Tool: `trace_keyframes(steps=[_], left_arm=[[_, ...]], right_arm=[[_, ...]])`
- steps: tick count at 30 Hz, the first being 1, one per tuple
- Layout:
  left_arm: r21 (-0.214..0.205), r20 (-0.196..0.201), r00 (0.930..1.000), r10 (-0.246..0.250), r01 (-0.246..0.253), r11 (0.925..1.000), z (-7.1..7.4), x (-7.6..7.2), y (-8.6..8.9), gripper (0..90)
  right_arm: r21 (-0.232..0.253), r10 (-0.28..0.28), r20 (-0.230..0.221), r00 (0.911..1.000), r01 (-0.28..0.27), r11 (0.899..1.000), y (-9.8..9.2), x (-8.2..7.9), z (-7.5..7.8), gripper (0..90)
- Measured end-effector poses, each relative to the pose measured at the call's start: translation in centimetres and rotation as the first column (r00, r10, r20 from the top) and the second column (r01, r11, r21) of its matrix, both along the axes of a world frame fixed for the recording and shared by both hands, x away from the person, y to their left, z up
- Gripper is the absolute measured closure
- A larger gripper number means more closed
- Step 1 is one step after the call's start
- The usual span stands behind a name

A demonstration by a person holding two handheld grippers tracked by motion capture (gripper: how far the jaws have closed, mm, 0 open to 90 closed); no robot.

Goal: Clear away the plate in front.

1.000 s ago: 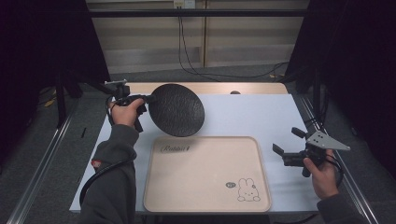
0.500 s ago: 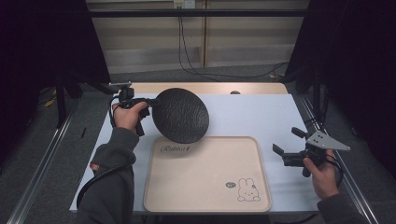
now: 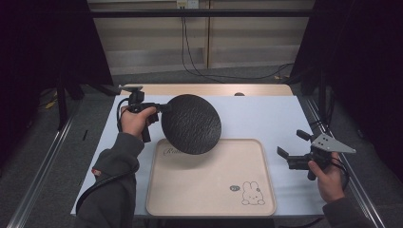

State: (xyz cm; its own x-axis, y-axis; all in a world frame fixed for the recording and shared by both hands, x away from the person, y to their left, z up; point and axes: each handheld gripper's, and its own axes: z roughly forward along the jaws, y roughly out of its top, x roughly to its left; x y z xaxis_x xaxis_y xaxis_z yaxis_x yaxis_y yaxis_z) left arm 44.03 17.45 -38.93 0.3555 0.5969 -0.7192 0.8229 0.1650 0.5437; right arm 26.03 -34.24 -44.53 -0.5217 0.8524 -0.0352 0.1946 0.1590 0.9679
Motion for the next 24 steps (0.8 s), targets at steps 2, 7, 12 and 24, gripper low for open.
trace_keyframes(steps=[2, 7, 12, 24], left_arm=[[-0.002, -0.007, 1.0, -0.006, 0.006, 1.0, -0.1, -0.2, -0.3, 85.5], [0.008, -0.006, 0.999, -0.045, 0.045, 0.999, 0.0, -0.7, -1.0, 85.5], [0.003, -0.008, 0.9972, -0.075, 0.075, 0.9972, 0.0, -1.1, -1.4, 85.5], [-0.005, -0.02, 0.9864, -0.163, 0.163, 0.9866, -0.4, -2.3, -3.0, 85.4]], right_arm=[[0.0, 0.001, 0.001, 1.0, -0.001, 1.0, 0.0, 0.0, 0.0, 0.0], [0.002, 0.005, 0.0, 1.0, -0.005, 1.0, 0.0, -0.1, 0.0, 0.0], [0.002, 0.007, 0.001, 1.0, -0.007, 1.0, 0.0, 0.0, 0.0, 0.0], [0.001, 0.011, -0.003, 0.9999, -0.011, 1.0, 0.1, -0.1, 0.0, 0.0]])
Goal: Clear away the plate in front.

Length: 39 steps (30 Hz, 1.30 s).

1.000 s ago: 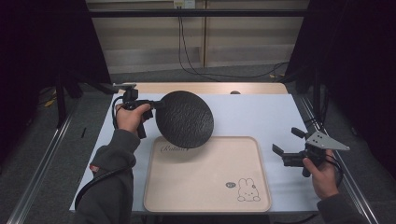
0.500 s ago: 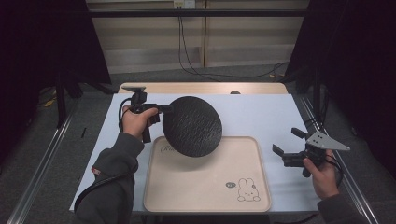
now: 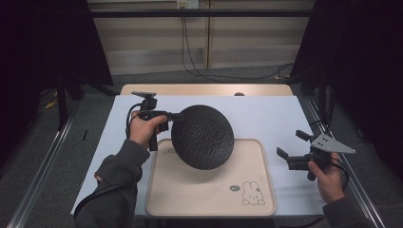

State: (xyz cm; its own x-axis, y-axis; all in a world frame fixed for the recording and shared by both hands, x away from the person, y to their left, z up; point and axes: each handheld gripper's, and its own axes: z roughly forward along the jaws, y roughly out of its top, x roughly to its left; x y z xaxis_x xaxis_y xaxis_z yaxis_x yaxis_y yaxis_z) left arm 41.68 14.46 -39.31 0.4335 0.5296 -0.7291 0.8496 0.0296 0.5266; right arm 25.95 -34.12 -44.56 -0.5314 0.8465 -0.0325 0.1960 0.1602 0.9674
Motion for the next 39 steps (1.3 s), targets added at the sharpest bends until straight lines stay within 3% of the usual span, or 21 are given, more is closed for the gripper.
trace_keyframes(steps=[7, 14, 22, 32, 39], left_arm=[[-0.029, -0.035, 0.9988, -0.035, 0.034, 0.999, -0.5, -0.8, -0.9, 85.2], [-0.021, -0.019, 0.9961, -0.086, 0.086, 0.9961, -0.8, -1.5, -1.8, 84.9], [-0.039, -0.029, 0.9922, -0.121, 0.12, 0.992, -0.9, -2.4, -2.7, 84.8], [-0.031, -0.021, 0.9821, -0.187, 0.187, 0.982, -1.3, -3.3, -4.0, 84.6], [-0.031, -0.036, 0.9781, -0.205, 0.204, 0.9785, -1.4, -4.0, -4.4, 84.1]], right_arm=[[0.002, 0.001, 0.003, 1.0, -0.001, 1.0, 0.0, 0.0, 0.0, 0.0], [-0.007, -0.001, 0.003, 1.0, 0.001, 1.0, 0.1, 0.0, 0.0, 0.0], [-0.012, 0.003, 0.003, 1.0, -0.003, 1.0, 0.1, 0.0, -0.1, 0.0], [-0.011, 0.004, 0.003, 1.0, -0.004, 1.0, 0.1, -0.1, 0.0, 0.0], [-0.015, 0.009, 0.005, 0.9999, -0.009, 1.0, 0.1, 0.0, 0.0, 0.0]])
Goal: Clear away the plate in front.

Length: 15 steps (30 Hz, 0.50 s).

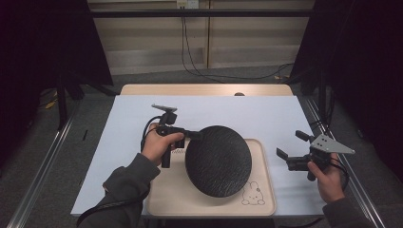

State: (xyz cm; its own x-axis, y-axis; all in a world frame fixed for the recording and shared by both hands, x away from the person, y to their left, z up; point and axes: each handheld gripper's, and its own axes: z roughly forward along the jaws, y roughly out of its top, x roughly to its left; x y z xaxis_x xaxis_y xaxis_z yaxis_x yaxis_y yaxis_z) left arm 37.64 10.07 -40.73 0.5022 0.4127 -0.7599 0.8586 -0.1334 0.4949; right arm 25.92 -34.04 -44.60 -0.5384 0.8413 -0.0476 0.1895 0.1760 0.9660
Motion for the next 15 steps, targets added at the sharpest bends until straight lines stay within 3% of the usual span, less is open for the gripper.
trace_keyframes(steps=[15], left_arm=[[0.003, -0.008, 0.9989, -0.046, 0.046, 0.9989, -0.5, -1.2, -0.7, 83.8]], right_arm=[[0.004, -0.008, 0.002, 1.0, 0.007, 1.0, 0.0, 0.1, 0.0, 0.0]])
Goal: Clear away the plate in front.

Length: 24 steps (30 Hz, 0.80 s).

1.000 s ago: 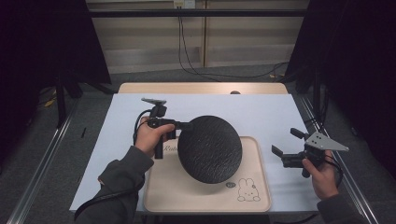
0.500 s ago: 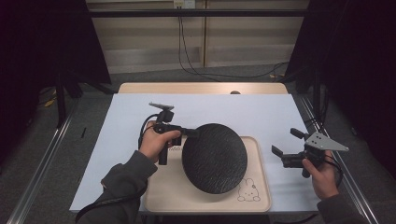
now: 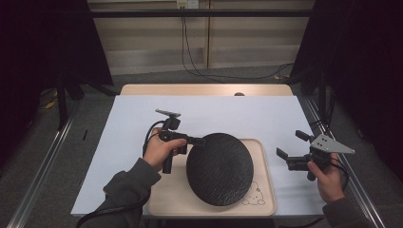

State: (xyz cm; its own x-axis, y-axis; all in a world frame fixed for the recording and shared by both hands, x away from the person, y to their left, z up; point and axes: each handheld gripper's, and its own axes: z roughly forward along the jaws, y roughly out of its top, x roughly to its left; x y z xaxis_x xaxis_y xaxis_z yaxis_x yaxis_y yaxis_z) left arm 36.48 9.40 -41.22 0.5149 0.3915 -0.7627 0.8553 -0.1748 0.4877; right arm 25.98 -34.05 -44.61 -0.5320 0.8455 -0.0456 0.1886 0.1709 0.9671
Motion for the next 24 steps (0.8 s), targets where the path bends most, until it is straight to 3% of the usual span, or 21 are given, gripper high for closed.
trace_keyframes(steps=[5, 13, 14, 20, 24], left_arm=[[0.007, 0.021, 0.9997, -0.014, 0.014, 0.9999, 0.0, -0.1, -0.1, 83.8], [0.017, 0.015, 0.9997, -0.018, 0.018, 0.9997, -0.5, -0.3, -0.2, 83.8], [0.009, 0.0, 0.9999, -0.011, 0.011, 0.9999, -0.5, -0.4, -0.3, 83.7], [0.033, 0.019, 0.9997, -0.013, 0.012, 0.9994, -1.1, -0.3, 0.0, 83.7], [0.029, 0.003, 1.0, 0.007, -0.007, 0.9995, -1.5, -0.3, 0.1, 83.8]], right_arm=[[0.0, 0.001, 0.001, 1.0, -0.001, 1.0, 0.0, 0.0, 0.0, 0.0], [0.0, 0.0, -0.002, 1.0, 0.0, 1.0, -0.1, -0.1, 0.1, 0.0], [-0.002, 0.0, 0.0, 1.0, 0.0, 1.0, -0.1, -0.1, 0.1, 0.0], [0.0, 0.0, 0.0, 1.0, 0.0, 1.0, -0.1, -0.1, 0.1, 0.0], [0.001, 0.001, -0.002, 1.0, -0.001, 1.0, -0.1, -0.1, 0.1, 0.0]])
